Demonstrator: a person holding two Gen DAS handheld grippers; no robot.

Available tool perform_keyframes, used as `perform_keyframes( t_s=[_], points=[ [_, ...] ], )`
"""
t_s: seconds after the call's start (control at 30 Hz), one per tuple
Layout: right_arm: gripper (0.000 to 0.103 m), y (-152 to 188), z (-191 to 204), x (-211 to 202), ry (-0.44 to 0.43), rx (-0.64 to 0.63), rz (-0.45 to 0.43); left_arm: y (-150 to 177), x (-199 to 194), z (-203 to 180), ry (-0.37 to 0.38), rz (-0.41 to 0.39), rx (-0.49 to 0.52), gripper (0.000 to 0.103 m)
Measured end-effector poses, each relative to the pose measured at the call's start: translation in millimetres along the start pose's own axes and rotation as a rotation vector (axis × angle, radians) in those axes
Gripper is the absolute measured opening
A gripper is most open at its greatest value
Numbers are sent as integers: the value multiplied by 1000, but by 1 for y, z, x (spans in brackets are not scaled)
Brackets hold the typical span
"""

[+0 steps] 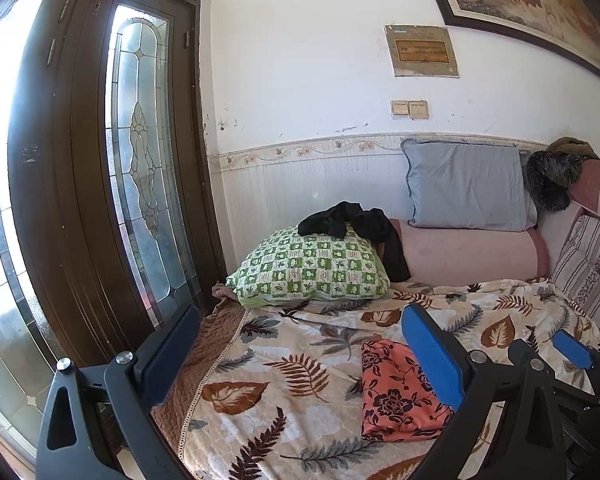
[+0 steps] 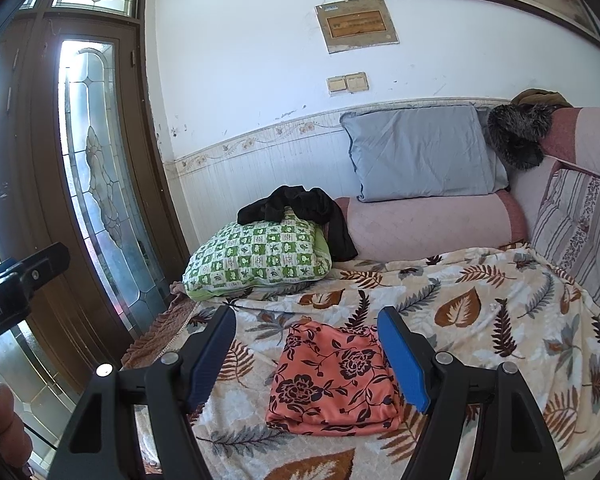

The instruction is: Fold small clothes

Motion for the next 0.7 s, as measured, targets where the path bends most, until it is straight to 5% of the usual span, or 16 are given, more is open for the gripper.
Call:
perform_keyframes(
  t_s=[0.7],
  points=[
    [77,12,-1,18,1,-11,32,0,9,0,11,0,2,101]
  ],
)
Point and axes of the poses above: each gripper's, at about its wrist camera, not at the fingertips, and x roughly the way its jaws point, z to its left, y to its underside, the point moved 8 cm from there along x, roughly the way its jaws point, and after that the axes turned 11 degrees about -z, right-handed, at the moved point
